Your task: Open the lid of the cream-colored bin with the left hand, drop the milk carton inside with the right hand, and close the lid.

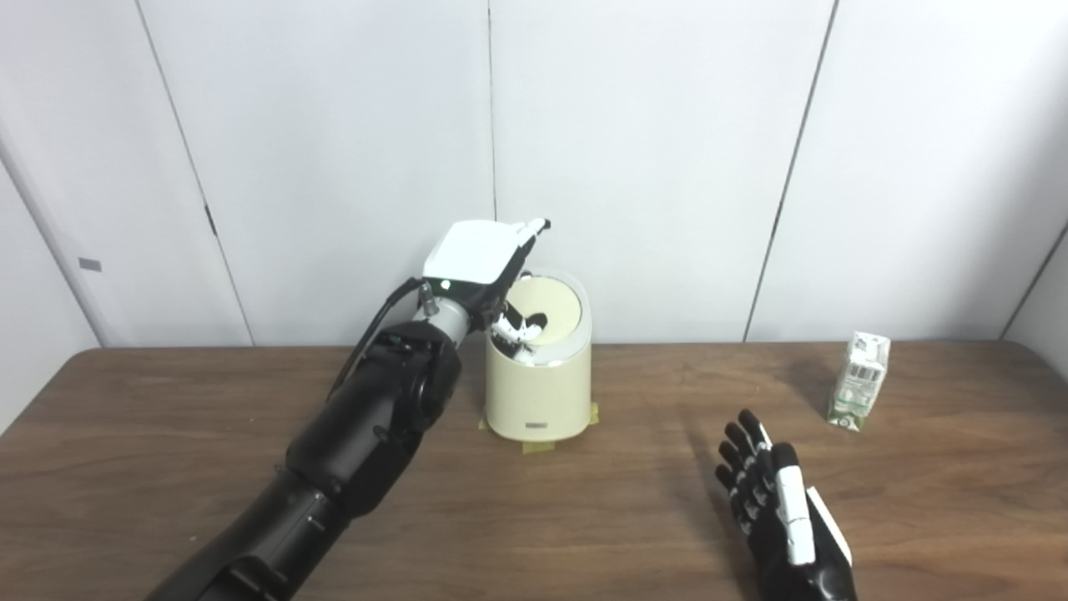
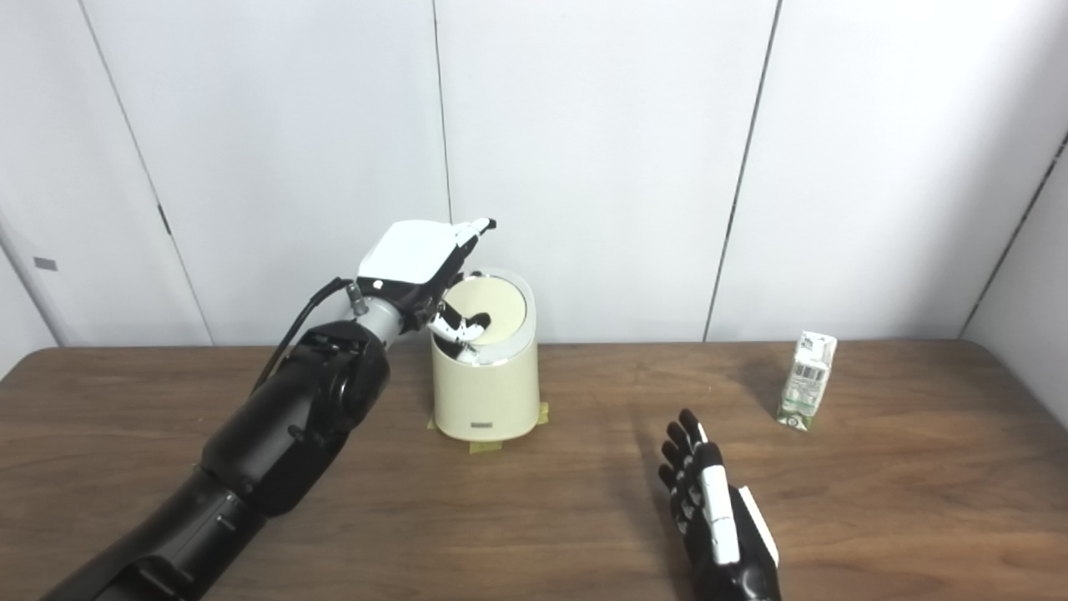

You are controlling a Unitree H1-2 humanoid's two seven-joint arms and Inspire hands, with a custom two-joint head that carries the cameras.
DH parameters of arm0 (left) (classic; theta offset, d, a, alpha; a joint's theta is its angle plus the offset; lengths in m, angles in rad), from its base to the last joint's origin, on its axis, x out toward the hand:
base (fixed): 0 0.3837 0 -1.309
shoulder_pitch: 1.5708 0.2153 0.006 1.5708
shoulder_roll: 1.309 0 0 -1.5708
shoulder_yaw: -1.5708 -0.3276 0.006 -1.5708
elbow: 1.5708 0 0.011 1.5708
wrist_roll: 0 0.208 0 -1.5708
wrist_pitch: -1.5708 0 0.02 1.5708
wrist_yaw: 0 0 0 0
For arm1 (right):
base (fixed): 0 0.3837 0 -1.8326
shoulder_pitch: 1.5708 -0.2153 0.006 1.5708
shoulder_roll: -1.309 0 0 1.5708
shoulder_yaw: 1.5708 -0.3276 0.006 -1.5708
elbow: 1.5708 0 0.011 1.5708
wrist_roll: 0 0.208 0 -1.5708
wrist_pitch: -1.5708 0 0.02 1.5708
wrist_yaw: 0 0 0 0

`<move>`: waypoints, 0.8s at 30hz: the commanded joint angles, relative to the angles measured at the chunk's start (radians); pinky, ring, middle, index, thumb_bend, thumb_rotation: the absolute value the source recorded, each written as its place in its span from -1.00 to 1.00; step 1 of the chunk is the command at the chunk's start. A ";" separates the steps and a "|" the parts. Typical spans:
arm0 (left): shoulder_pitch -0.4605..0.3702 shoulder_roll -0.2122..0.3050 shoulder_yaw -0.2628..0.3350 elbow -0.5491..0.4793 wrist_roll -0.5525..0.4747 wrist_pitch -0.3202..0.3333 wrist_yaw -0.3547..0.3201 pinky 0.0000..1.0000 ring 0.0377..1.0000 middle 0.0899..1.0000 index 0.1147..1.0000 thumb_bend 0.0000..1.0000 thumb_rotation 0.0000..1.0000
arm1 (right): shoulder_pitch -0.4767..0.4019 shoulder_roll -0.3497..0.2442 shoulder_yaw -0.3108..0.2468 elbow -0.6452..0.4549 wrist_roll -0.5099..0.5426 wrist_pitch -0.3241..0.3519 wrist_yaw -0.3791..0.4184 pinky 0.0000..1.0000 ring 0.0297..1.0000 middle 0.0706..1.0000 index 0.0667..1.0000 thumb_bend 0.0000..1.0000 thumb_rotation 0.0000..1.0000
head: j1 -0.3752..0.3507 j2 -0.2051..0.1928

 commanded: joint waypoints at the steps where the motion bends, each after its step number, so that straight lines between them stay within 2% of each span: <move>1: -0.030 -0.008 0.048 -0.027 -0.034 0.024 0.008 0.85 0.81 0.82 0.91 0.90 -1.00 | -0.031 0.005 -0.008 -0.037 0.017 -0.019 0.002 1.00 1.00 1.00 1.00 0.38 0.88 | -0.001 0.001; 4: -0.019 -0.043 0.143 -0.085 -0.132 0.075 -0.015 0.80 0.82 0.81 0.88 0.84 -1.00 | -0.032 0.006 -0.008 -0.038 0.013 -0.016 -0.002 1.00 1.00 1.00 1.00 0.37 0.89 | 0.000 0.001; 7: -0.009 -0.074 0.231 -0.153 -0.211 0.131 -0.022 0.53 0.70 0.73 0.82 0.77 -0.95 | -0.033 0.004 -0.007 -0.035 0.008 -0.015 -0.003 1.00 1.00 1.00 1.00 0.37 0.91 | 0.000 0.000; 11: 0.011 -0.090 0.319 -0.255 -0.313 0.178 -0.039 0.37 0.59 0.66 0.72 0.68 -0.93 | -0.031 0.002 -0.005 -0.036 0.009 -0.012 0.000 1.00 1.00 1.00 1.00 0.37 0.92 | 0.000 0.000; 16: 0.077 -0.085 0.387 -0.392 -0.425 0.240 -0.098 0.37 0.60 0.63 0.59 0.63 -0.98 | -0.035 -0.001 0.001 -0.029 0.004 -0.017 0.005 1.00 1.00 1.00 1.00 0.37 0.94 | -0.005 0.001; 20: 0.173 -0.081 0.417 -0.497 -0.435 0.248 -0.155 0.40 0.58 0.61 0.52 0.44 -0.82 | -0.036 0.000 -0.001 -0.034 0.007 -0.017 0.005 1.00 1.00 1.00 1.00 0.35 0.92 | -0.011 0.004; 21: 0.189 -0.078 0.419 -0.514 -0.433 0.248 -0.169 0.41 0.59 0.61 0.52 0.42 -0.81 | -0.036 0.000 -0.002 -0.035 0.008 -0.016 0.004 1.00 1.00 1.00 1.00 0.35 0.89 | -0.011 0.004; 24: 0.272 -0.099 0.477 -0.587 -0.483 0.248 -0.223 0.50 0.62 0.64 0.54 0.36 -0.85 | -0.037 0.001 -0.004 -0.039 0.014 -0.010 0.003 1.00 1.00 1.00 1.00 0.38 0.79 | -0.011 0.004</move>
